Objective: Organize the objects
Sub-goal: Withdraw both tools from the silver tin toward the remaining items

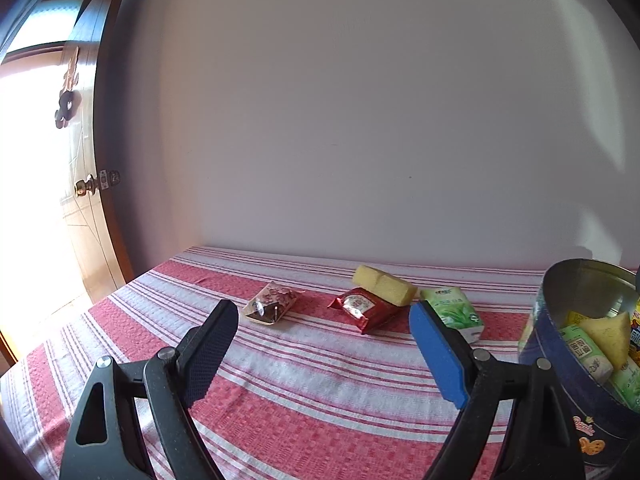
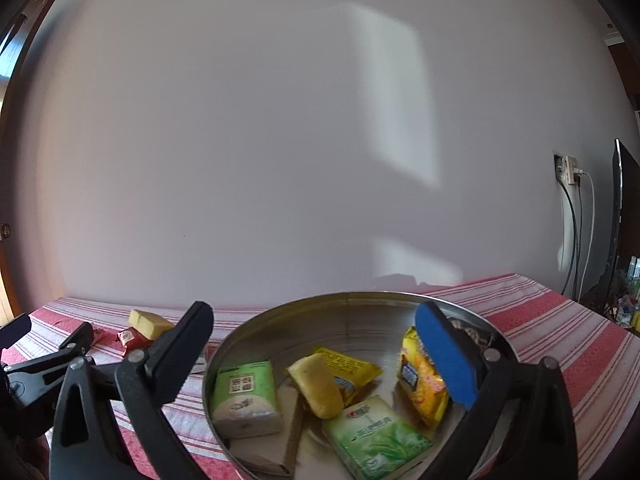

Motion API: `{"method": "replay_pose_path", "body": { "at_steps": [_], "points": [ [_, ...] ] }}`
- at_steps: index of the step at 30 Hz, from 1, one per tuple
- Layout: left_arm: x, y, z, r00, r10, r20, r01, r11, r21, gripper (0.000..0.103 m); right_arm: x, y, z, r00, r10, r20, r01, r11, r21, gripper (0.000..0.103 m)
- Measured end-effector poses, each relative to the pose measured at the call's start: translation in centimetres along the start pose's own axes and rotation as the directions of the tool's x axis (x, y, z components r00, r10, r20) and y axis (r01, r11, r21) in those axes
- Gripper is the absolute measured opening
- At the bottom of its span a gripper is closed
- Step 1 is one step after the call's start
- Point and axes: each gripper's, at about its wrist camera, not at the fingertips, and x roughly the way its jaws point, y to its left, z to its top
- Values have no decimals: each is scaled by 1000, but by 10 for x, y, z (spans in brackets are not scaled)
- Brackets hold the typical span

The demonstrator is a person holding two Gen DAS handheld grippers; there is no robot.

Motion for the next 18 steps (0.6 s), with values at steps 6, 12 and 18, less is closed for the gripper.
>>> {"method": "replay_pose_path", "body": {
  "at_steps": [6,12,18],
  "points": [
    [23,37,3,999,41,-33,-43,998,-46,89,10,34,-1,998,46,-30,-47,999,-26,102],
    [42,62,5,995,56,-77,-63,994,-89,89,25,69,-2,994,85,-67,-89,994,-57,102],
    [57,73,6,992,71,-107,-82,992,-99,89,39,91,-3,989,110,-103,-117,991,-65,101]
  ]
}}
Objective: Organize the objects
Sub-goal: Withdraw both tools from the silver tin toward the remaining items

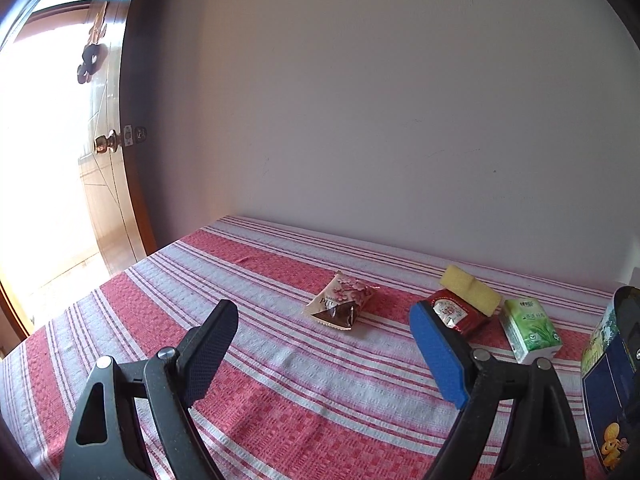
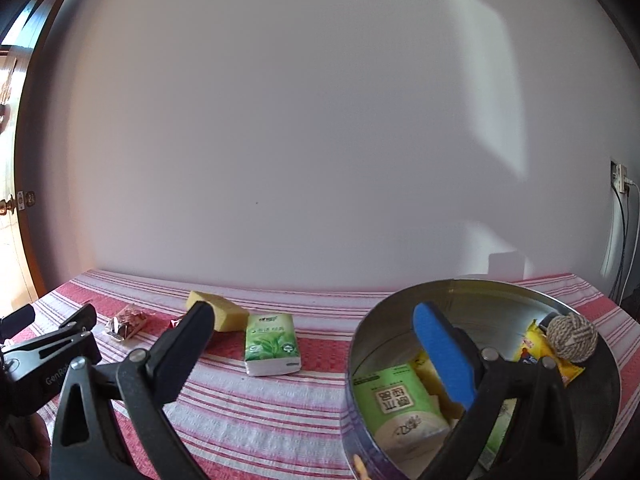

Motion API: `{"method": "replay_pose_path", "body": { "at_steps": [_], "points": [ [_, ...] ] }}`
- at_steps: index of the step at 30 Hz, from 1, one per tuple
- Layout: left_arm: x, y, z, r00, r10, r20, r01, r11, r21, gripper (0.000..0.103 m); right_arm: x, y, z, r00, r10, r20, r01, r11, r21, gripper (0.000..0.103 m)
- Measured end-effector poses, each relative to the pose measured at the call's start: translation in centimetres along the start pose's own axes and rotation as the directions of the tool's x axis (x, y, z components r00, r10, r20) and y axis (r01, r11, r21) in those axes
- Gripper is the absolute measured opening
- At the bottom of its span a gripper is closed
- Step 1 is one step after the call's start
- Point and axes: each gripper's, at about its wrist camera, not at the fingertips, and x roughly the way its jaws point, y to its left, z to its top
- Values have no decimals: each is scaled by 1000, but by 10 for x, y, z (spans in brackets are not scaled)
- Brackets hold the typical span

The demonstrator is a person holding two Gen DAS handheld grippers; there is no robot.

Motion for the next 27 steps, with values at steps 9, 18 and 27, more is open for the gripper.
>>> {"method": "replay_pose_path", "body": {
  "at_steps": [9,18,27],
  "points": [
    [27,9,7,998,40,-44,-40,999,-1,89,32,24,6,999,12,-47,-13,1000,-18,101],
    [57,18,15,994,60,-92,-61,998,-5,89,72,30,11,985,-9,-171,4,1000,-31,101],
    [78,28,15,981,47,-190,-54,998,-35,89,122,23,3,909,-42,-415,29,999,-37,96]
  ]
}}
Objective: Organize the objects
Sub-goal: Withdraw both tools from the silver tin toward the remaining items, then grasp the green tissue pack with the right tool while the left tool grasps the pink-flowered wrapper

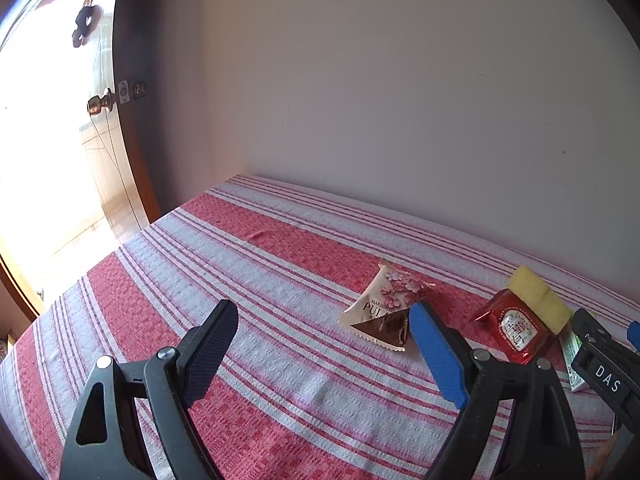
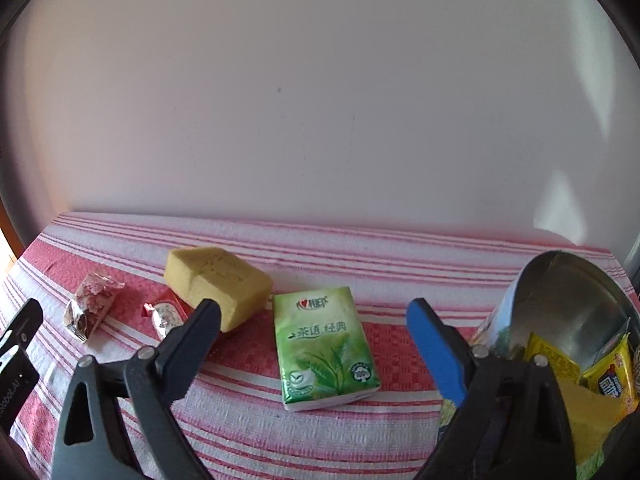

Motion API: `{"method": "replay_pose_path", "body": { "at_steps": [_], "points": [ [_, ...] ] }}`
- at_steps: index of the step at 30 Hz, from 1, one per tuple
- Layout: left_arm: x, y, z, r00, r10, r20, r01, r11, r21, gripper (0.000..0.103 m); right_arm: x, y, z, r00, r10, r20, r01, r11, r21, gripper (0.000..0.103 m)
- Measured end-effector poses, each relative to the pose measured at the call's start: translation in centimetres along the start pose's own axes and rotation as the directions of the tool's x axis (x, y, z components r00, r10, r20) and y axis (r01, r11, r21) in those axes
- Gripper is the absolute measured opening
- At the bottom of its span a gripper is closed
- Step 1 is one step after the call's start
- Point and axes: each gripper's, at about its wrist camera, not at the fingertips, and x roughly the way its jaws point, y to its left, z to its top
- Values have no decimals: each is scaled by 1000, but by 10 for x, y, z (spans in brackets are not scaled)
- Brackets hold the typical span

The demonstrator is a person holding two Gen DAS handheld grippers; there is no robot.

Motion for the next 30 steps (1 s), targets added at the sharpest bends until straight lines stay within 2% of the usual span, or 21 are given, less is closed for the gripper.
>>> {"method": "replay_pose_path", "body": {
  "at_steps": [6,8,11,14,16,18,19,20,22,26,30],
  "points": [
    [8,10,2,998,45,-34,-46,999,-17,89,7,6,1,998,-49,-35,46,997,-61,99],
    [10,16,2,997,64,-41,-65,997,-29,89,12,13,1,998,-11,-59,6,995,-97,88],
    [15,23,1,996,67,-62,-70,996,-48,89,24,14,-1,991,-6,-132,-10,993,-116,85],
    [18,26,0,995,58,-80,-63,996,-57,89,36,-3,-5,973,70,-219,-80,996,-39,86],
    [21,26,-1,994,55,-94,-60,997,-53,89,31,-19,-7,973,110,-205,-105,994,32,86],
    [24,25,-1,993,47,-111,-52,997,-49,89,26,-25,-9,972,119,-201,-114,993,35,83],
    [26,25,-1,992,41,-118,-48,998,-49,89,24,-25,-10,974,105,-201,-102,995,22,76],
    [28,25,-1,991,39,-125,-45,998,-49,89,20,-25,-12,975,98,-197,-98,995,11,63],
    [30,24,-1,990,35,-134,-41,998,-42,89,11,-25,-14,976,115,-186,-117,993,-1,53],
    [30,10,2,994,5,-111,-3,1000,15,89,-8,-36,-20,980,142,-142,-137,990,41,52],
    [36,-18,13,997,14,-72,-5,992,128,89,-38,-50,-22,990,139,-10,-138,987,82,53]
  ]
}}
